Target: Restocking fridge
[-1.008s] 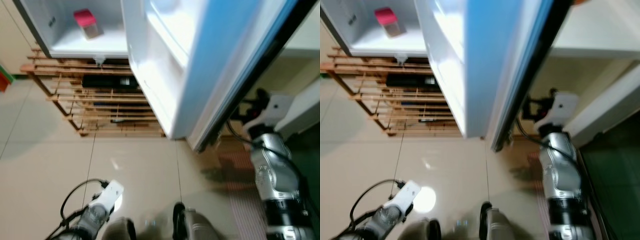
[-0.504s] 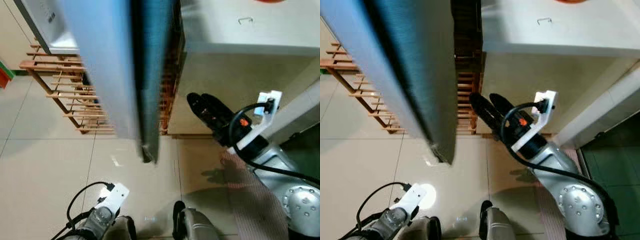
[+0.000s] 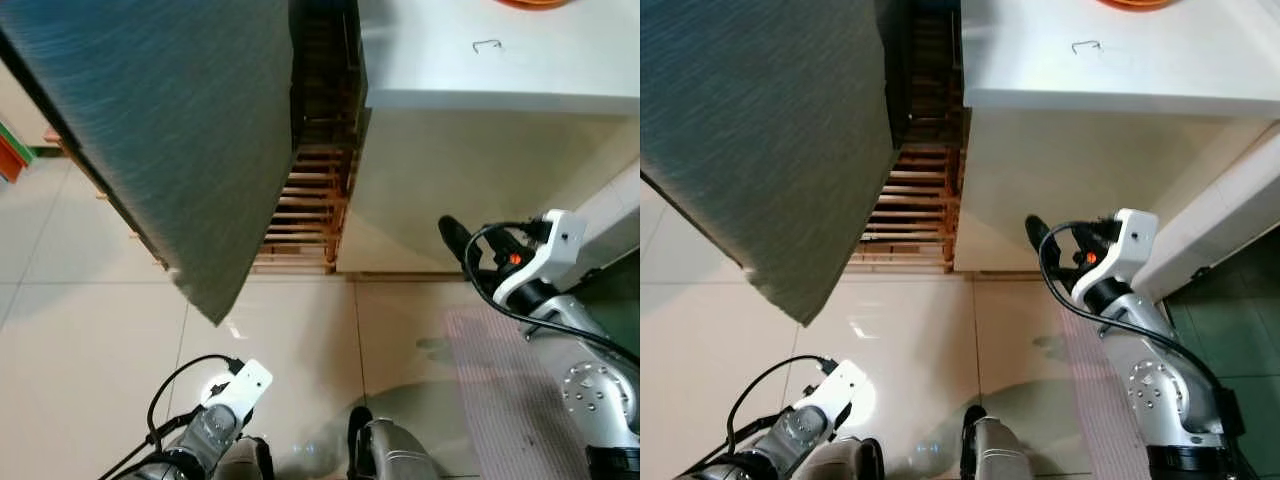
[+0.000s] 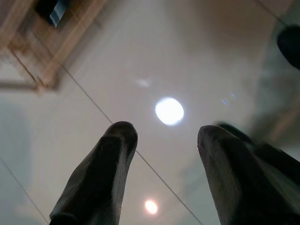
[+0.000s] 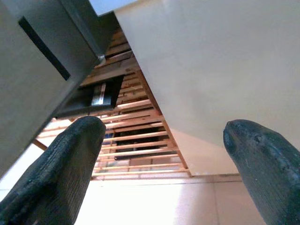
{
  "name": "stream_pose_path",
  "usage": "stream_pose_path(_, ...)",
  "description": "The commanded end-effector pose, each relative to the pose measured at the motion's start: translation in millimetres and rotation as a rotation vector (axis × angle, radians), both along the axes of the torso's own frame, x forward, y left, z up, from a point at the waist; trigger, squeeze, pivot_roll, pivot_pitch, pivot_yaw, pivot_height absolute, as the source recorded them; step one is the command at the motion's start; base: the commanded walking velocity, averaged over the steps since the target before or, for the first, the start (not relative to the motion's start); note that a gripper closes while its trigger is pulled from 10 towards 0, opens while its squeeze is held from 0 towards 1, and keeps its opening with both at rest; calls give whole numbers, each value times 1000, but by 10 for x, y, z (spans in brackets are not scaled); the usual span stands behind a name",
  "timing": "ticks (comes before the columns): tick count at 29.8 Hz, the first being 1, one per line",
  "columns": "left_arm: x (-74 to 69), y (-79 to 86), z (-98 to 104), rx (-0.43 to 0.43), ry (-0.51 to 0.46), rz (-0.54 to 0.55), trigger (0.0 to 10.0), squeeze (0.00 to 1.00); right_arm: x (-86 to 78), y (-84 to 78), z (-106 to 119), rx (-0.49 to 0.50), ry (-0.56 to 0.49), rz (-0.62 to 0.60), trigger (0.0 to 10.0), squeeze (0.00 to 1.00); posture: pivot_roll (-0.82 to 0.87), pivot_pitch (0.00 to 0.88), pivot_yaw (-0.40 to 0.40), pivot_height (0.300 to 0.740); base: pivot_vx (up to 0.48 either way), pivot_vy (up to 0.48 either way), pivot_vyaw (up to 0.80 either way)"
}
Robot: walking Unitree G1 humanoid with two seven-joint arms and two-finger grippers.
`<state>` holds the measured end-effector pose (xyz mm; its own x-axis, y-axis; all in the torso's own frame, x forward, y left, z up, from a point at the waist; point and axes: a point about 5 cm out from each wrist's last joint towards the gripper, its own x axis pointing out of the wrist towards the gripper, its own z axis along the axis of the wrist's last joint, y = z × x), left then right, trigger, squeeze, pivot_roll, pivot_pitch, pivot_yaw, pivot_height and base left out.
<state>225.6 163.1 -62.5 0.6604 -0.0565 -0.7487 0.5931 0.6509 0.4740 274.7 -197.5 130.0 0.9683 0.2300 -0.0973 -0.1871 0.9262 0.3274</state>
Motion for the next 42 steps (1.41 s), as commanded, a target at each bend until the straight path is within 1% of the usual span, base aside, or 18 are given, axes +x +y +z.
stream_pose_path(1, 12, -77, 14, -2, -33, -63, 10000, 0, -15, -45, -104, -58, 18, -32, 10000, 0, -3, 80, -3, 740, 0, 0, 0)
stream_pose_path(2, 150, -176, 118, -28, -120, -97, 10000, 0, 0, -77, -164, -83, 19, -78, 10000, 0, 2, 70, 1, 740, 0, 0, 0)
stream_pose_path(3, 150, -176, 118, -28, -120, -97, 10000, 0, 0, -77, -164, -83, 19, -78, 10000, 0, 2, 70, 1, 740, 0, 0, 0)
stream_pose_path(5, 347, -329, 289, -93, -231, -115, 10000, 0, 8, -115, -222, -82, 26, -124, 10000, 0, 9, 62, 4, 740, 0, 0, 0)
stream_pose_path(6, 572, -554, 537, -208, -356, -132, 10000, 0, 9, -123, -274, -94, 30, -143, 10000, 0, 19, 51, 9, 740, 0, 0, 0)
stream_pose_path(8, 661, -650, 660, -261, -412, -149, 10000, 0, 9, -115, -293, -88, 31, -141, 10000, 0, 21, 51, 10, 740, 0, 0, 0)
stream_pose_path(9, 811, -824, 914, -367, -496, -198, 10000, 0, 9, -103, -330, -92, 35, -140, 10000, 0, 25, 45, 12, 740, 0, 0, 0)
stream_pose_path(10, 811, -824, 914, -367, -496, -198, 10000, 0, 9, -103, -330, -92, 35, -140, 10000, 0, 25, 45, 12, 740, 0, 0, 0)
stream_pose_path(12, 910, -1016, 1180, -484, -565, -274, 10000, 0, 28, -81, -368, -95, 34, -142, 10000, 0, 29, 38, 15, 740, 0, 0, 0)
stream_pose_path(14, 939, -1057, 1255, -510, -583, -282, 10000, 0, 36, -75, -371, -95, 27, -149, 10000, 0, 29, 36, 16, 740, 0, 0, 0)
stream_pose_path(15, 1018, -1085, 1419, -544, -636, -263, 10000, 0, 52, -63, -360, -107, 3, -158, 10000, 0, 29, 36, 17, 740, 0, 0, 0)
stream_pose_path(17, 1041, -1083, 1465, -556, -651, -251, 10000, 0, 56, -58, -353, -110, -6, -157, 10000, 0, 29, 36, 17, 740, 0, 0, 0)
stream_pose_path(19, 1138, -989, 1788, -635, -788, -177, 10000, 0, 59, -13, -317, -114, -35, -146, 10000, 0, 31, 40, 17, 740, 0, 0, 0)
stream_pose_path(26, 1171, -680, 2321, -679, -1018, -66, 10000, 0, 52, 51, -391, -106, -26, -126, 10000, 0, 47, 47, 12, 740, 0, 0, 0)
stream_pose_path(30, 1119, -541, 2451, -611, -1110, -8, 10000, 0, 59, 71, -401, -102, -25, -114, 10000, 0, 51, 51, 7, 740, 0, 0, 0)
stream_pose_path(35, 1065, -148, 2568, -496, -1232, 227, 10000, 0, 57, 88, -422, -96, -19, -99, 10000, 0, 56, 54, 3, 740, 0, 0, 0)
stream_pose_path(40, 1028, 114, 2580, -383, -1257, 352, 10000, 0, 53, 103, -451, -97, -13, -87, 10000, 0, 57, 56, 3, 740, 0, 0, 0)
stream_pose_path(42, 1040, 144, 2550, -368, -1236, 372, 10000, 0, 53, 103, -459, -97, -11, -86, 10000, 0, 55, 58, 3, 740, 0, 0, 0)
